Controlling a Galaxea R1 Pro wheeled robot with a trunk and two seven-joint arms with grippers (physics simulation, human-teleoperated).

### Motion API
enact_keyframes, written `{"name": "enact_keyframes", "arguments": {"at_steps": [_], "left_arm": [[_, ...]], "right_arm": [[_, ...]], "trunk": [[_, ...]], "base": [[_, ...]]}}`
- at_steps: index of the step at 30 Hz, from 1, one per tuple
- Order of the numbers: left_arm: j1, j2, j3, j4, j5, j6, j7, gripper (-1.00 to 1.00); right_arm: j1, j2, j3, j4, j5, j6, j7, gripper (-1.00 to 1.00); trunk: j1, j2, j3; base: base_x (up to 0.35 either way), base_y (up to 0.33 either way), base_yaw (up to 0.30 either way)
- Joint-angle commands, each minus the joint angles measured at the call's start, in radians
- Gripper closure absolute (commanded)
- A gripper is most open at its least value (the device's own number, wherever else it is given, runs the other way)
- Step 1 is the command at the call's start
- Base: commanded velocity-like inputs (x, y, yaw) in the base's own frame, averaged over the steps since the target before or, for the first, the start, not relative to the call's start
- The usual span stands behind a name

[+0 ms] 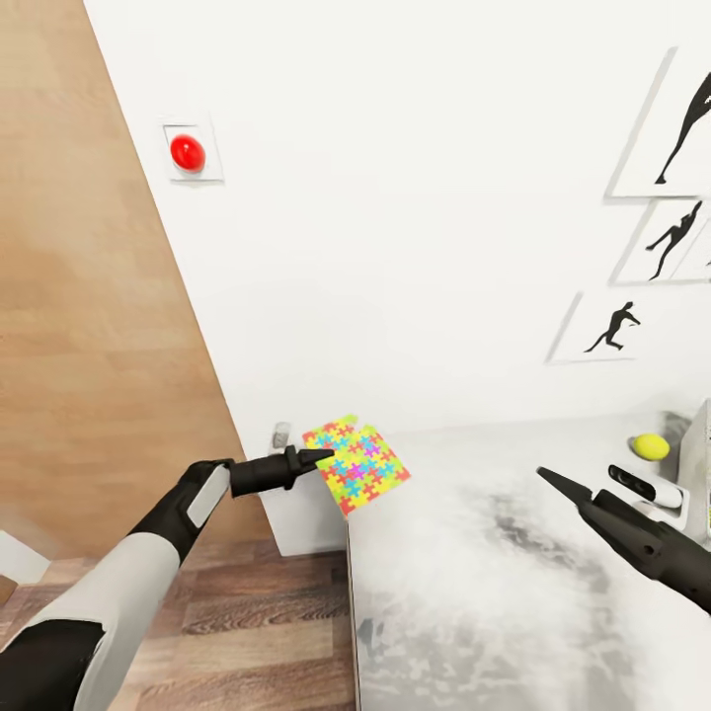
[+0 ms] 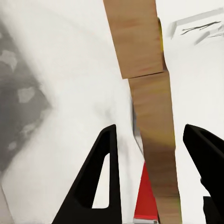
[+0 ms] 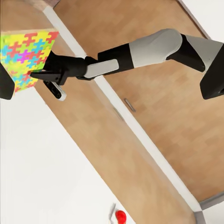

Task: Put all the toys in the child's room - the three board games (two on the bed and one on the table), the two jigsaw puzzles on the table, and the tennis ball on the table - inside the toy box on the table in the child's room.

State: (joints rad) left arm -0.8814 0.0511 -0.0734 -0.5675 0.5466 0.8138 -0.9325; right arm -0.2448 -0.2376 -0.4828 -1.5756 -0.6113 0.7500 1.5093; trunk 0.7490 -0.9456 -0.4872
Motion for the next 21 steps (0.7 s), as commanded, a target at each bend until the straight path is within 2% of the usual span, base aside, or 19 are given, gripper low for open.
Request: {"name": "enact_keyframes", "arguments": {"at_steps": [1,3,6,9,11,16,21], "left_arm": [[-0.001,0.013,-0.004,-0.006,0.004,0.018,0.001,1.0],[-0.001,0.029,-0.004,-0.012,0.005,0.028,0.0,1.0],[-0.001,0.085,-0.006,-0.019,0.009,0.056,0.0,1.0],[0.001,0.116,-0.007,-0.02,0.009,0.077,0.0,1.0],[0.005,0.16,-0.009,-0.021,0.01,0.096,0.0,1.0],[0.009,0.209,-0.012,-0.018,0.007,0.107,-0.012,1.0],[0.019,0.227,-0.013,-0.014,0.0,0.111,-0.053,1.0]], "right_arm": [[-0.001,0.0,0.0,0.002,-0.001,0.01,-0.014,-1.0],[-0.001,0.0,0.0,0.004,0.0,0.01,-0.029,-1.0],[-0.001,0.0,0.0,0.006,0.0,0.009,-0.052,-1.0],[-0.001,0.0,0.0,0.006,0.001,0.009,-0.056,-1.0],[-0.001,0.0,0.0,0.006,0.002,0.009,-0.059,-1.0],[-0.001,0.0,-0.001,0.006,0.001,0.009,-0.061,-1.0],[-0.001,0.0,-0.002,0.006,0.001,0.009,-0.061,-1.0]], "trunk": [[-0.004,0.007,0.004],[-0.011,0.021,0.013],[-0.023,0.042,0.028],[-0.034,0.063,0.042],[-0.042,0.077,0.052],[-0.061,0.112,0.076],[-0.08,0.147,0.099]], "base": [[0.0,0.0,0.0],[0.0,0.0,0.0],[0.0,0.0,0.0],[0.0,0.0,0.0],[0.0,0.0,0.0],[0.0,0.0,0.0],[-0.12,0.0,0.0]]}}
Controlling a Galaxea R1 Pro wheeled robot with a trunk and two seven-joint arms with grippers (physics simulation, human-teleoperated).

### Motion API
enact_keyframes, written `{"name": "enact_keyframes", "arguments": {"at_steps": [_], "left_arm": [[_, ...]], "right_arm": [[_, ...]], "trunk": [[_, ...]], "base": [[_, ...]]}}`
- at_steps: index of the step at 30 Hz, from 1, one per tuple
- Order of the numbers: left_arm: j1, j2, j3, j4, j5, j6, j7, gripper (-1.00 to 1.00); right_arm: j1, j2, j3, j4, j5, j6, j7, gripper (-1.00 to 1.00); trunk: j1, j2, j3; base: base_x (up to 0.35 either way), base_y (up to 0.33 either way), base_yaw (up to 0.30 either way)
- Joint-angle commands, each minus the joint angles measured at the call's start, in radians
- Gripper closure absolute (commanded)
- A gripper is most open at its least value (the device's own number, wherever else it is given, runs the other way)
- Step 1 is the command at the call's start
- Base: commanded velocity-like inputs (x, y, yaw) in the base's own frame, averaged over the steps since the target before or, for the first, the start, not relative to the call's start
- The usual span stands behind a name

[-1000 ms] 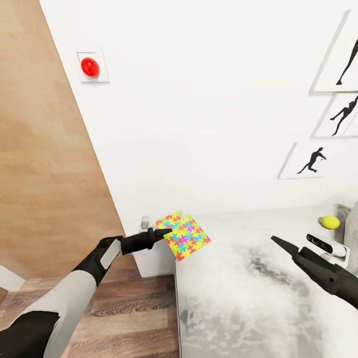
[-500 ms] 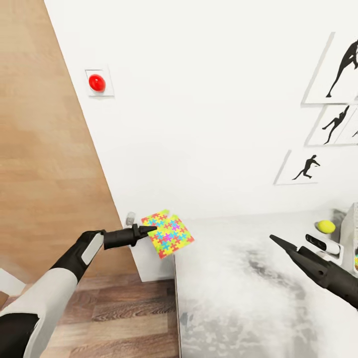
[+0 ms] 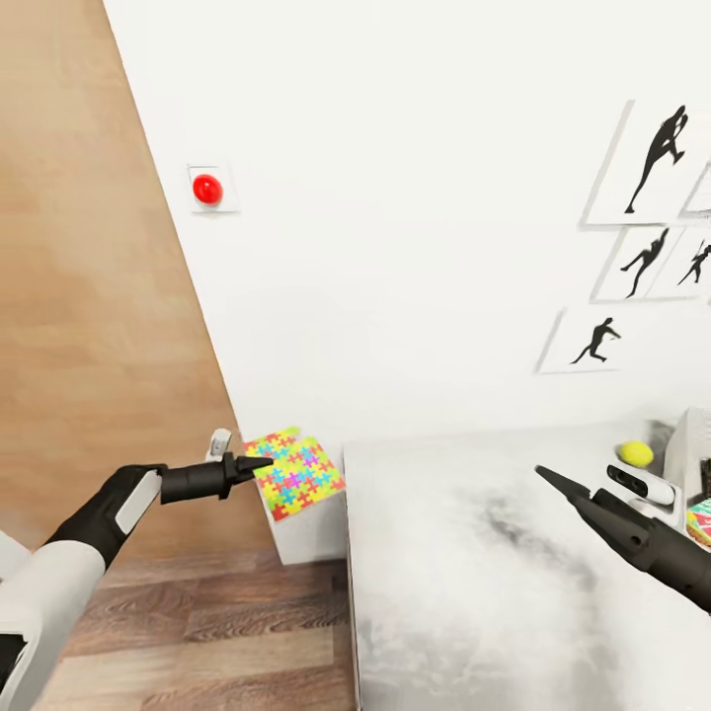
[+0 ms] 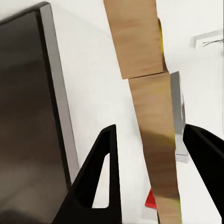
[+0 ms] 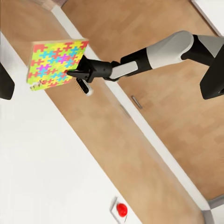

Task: Put all the toys in the child's room - the three board games (two on the bed and one on the table), the two jigsaw puzzles on the table, and the tennis ball on the table - inside the toy box on the table in the child's room.

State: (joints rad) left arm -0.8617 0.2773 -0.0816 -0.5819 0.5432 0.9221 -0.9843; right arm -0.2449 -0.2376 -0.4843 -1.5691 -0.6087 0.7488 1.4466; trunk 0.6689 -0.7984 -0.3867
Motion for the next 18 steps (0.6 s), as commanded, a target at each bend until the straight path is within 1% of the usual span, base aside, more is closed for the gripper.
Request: {"name": "enact_keyframes", "arguments": {"at_steps": [1,5,7,9,12,18], "left_arm": [[0.0,0.002,-0.005,0.0,0.003,0.003,-0.004,1.0],[0.003,0.007,-0.005,-0.002,0.002,0.006,-0.015,1.0],[0.003,0.015,-0.006,-0.005,0.002,0.008,-0.022,1.0],[0.004,0.025,-0.006,-0.007,0.001,0.012,-0.041,1.0],[0.004,0.032,-0.006,-0.008,0.001,0.015,-0.073,1.0],[0.004,0.037,-0.007,-0.009,0.0,0.016,-0.11,1.0]], "right_arm": [[-0.001,0.0,0.0,0.0,-0.002,0.01,0.002,-1.0],[-0.001,0.0,0.0,0.0,-0.002,0.009,0.002,-1.0],[-0.001,0.0,0.0,0.0,-0.002,0.009,0.002,-1.0],[-0.001,0.0,0.001,0.0,-0.001,0.009,0.002,-1.0],[-0.001,0.0,0.001,0.0,-0.001,0.009,0.002,-1.0],[-0.001,0.0,0.001,0.0,0.0,0.009,0.002,-1.0]], "trunk": [[-0.004,0.006,0.004],[-0.02,0.034,0.023],[-0.027,0.048,0.032],[-0.035,0.062,0.042],[-0.046,0.083,0.056],[-0.069,0.125,0.085]], "base": [[-0.225,0.0,0.0],[-0.126,0.0,0.0],[-0.053,0.0,0.0],[-0.103,0.0,0.0],[-0.199,0.0,0.0],[-0.114,0.0,0.0]]}}
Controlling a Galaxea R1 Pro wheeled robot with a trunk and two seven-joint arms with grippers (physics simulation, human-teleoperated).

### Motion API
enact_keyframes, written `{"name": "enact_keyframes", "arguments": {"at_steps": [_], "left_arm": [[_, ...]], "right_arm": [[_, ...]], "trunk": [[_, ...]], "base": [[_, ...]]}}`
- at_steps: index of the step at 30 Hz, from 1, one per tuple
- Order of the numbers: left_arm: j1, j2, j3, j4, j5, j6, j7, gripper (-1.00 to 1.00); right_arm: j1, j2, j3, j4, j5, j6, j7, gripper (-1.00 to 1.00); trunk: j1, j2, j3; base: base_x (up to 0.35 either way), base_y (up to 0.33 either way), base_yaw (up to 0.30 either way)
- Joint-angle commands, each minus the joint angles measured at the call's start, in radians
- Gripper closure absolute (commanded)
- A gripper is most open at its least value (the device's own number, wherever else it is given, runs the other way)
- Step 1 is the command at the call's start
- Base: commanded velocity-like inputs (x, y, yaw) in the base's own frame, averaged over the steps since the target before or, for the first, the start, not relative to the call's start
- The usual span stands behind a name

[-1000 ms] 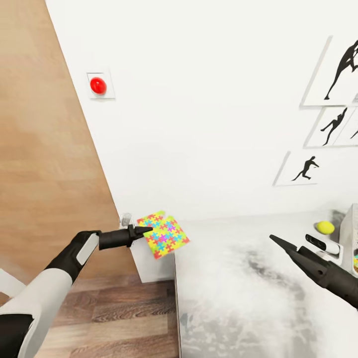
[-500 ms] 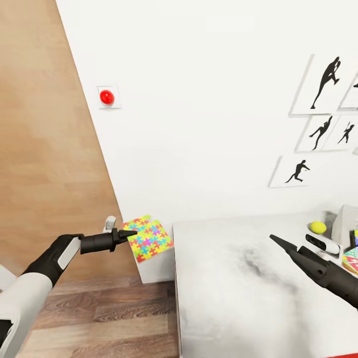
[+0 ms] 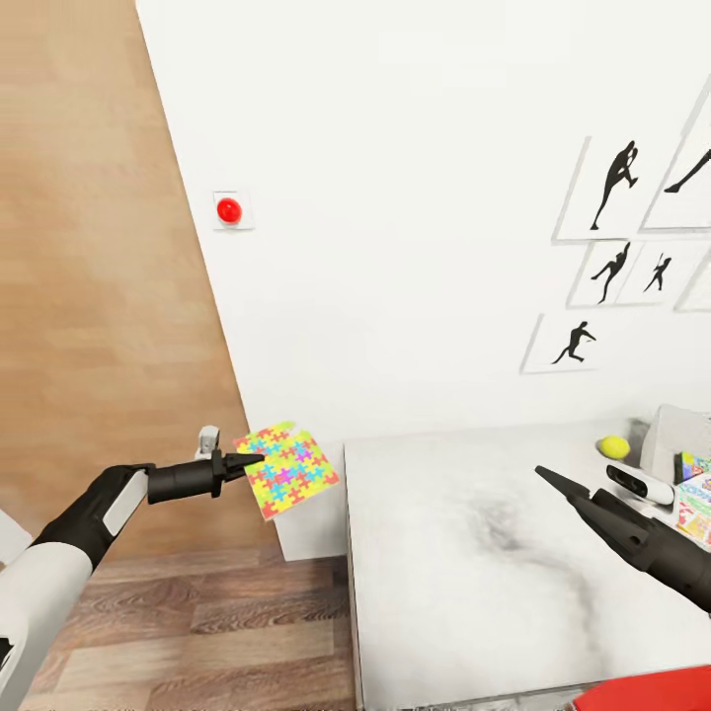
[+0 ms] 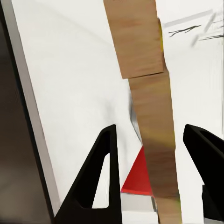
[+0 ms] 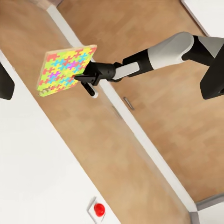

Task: Put all the toys in the child's room - the three board games (two on the bed and one on the table), the two jigsaw puzzles on the table, and the tennis ball on the table - inside the toy box on the table in the child's room.

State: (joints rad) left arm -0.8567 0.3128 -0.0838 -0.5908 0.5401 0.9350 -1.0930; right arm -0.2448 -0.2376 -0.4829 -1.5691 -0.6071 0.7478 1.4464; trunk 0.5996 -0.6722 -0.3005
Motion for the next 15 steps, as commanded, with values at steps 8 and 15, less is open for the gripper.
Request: {"name": "enact_keyframes", "arguments": {"at_steps": [8,15], "left_arm": [[-0.001,0.003,-0.005,0.0,0.003,0.004,-0.009,1.0],[-0.001,0.003,-0.005,0.0,0.002,0.003,-0.01,1.0]], "right_arm": [[-0.001,0.0,0.0,0.0,-0.002,0.01,0.002,-1.0],[-0.001,0.0,0.0,0.0,-0.002,0.01,0.002,-1.0]], "trunk": [[-0.031,0.055,0.037],[-0.058,0.104,0.07]], "base": [[-0.16,0.0,0.0],[-0.131,0.0,0.0]]}}
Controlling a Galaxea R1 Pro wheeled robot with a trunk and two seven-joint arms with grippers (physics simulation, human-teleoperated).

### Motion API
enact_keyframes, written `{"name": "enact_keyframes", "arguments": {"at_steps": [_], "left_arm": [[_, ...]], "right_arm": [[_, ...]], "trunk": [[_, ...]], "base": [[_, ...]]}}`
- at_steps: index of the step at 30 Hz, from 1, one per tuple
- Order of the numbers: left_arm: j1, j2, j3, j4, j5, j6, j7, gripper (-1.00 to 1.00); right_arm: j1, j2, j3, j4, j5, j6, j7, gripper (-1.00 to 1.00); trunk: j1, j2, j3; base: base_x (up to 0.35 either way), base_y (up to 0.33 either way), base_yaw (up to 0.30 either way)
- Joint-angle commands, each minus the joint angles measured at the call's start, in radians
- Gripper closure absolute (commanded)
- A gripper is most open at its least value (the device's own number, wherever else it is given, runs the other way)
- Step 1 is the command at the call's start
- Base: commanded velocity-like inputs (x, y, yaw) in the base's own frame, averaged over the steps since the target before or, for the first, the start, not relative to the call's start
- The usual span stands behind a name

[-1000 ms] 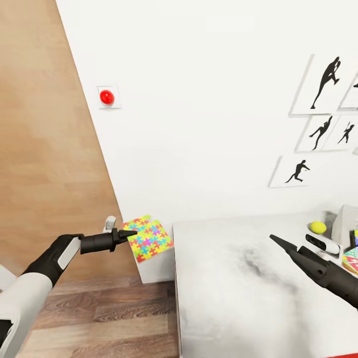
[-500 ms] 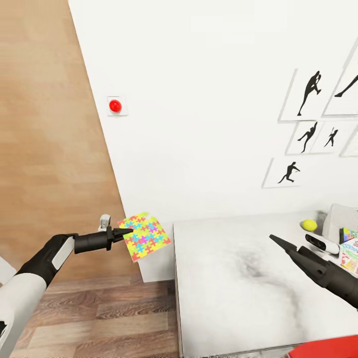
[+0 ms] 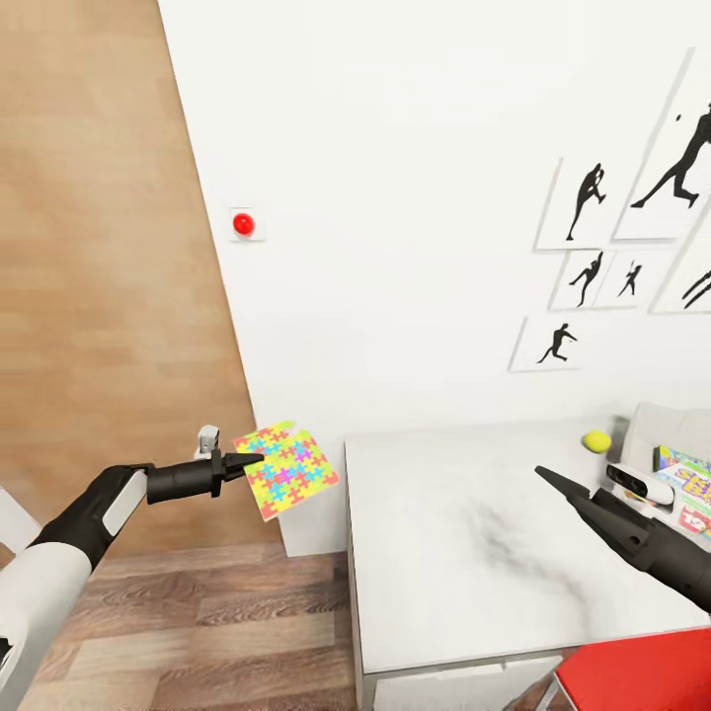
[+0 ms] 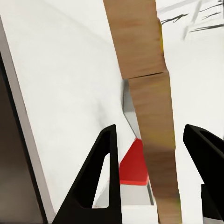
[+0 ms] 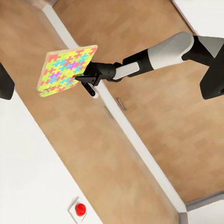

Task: Put all the toys in the child's room - the three board games (two on the bed and one on the table), the two jigsaw puzzles on the table, and the tennis ball on the table - inside the toy box on the table in the child's room.

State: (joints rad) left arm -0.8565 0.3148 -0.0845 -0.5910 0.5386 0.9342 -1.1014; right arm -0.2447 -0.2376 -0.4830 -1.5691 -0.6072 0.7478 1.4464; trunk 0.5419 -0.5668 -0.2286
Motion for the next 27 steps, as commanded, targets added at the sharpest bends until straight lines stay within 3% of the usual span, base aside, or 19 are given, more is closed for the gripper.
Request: {"name": "enact_keyframes", "arguments": {"at_steps": [1,18,22,27], "left_arm": [[-0.001,0.001,-0.004,0.0,0.003,0.004,-0.001,1.0],[-0.001,0.016,-0.004,0.0,0.002,0.004,-0.002,1.0],[-0.001,0.018,-0.004,0.0,0.003,0.004,-0.002,1.0],[-0.001,0.019,-0.004,0.0,0.003,0.004,-0.003,1.0]], "right_arm": [[-0.001,0.0,0.0,0.0,-0.002,0.01,0.002,-1.0],[-0.001,-0.002,-0.008,0.004,-0.007,-0.015,0.005,-1.0],[-0.001,-0.003,-0.067,0.02,-0.014,-0.029,0.011,-1.0],[-0.001,-0.003,-0.095,0.026,-0.016,-0.03,0.012,-1.0]], "trunk": [[-0.004,0.006,0.003],[-0.069,0.125,0.084],[-0.084,0.153,0.103],[-0.092,0.167,0.118]], "base": [[-0.089,0.0,0.0],[-0.097,0.016,-0.004],[-0.004,0.001,-0.086],[-0.001,0.0,-0.126]]}}
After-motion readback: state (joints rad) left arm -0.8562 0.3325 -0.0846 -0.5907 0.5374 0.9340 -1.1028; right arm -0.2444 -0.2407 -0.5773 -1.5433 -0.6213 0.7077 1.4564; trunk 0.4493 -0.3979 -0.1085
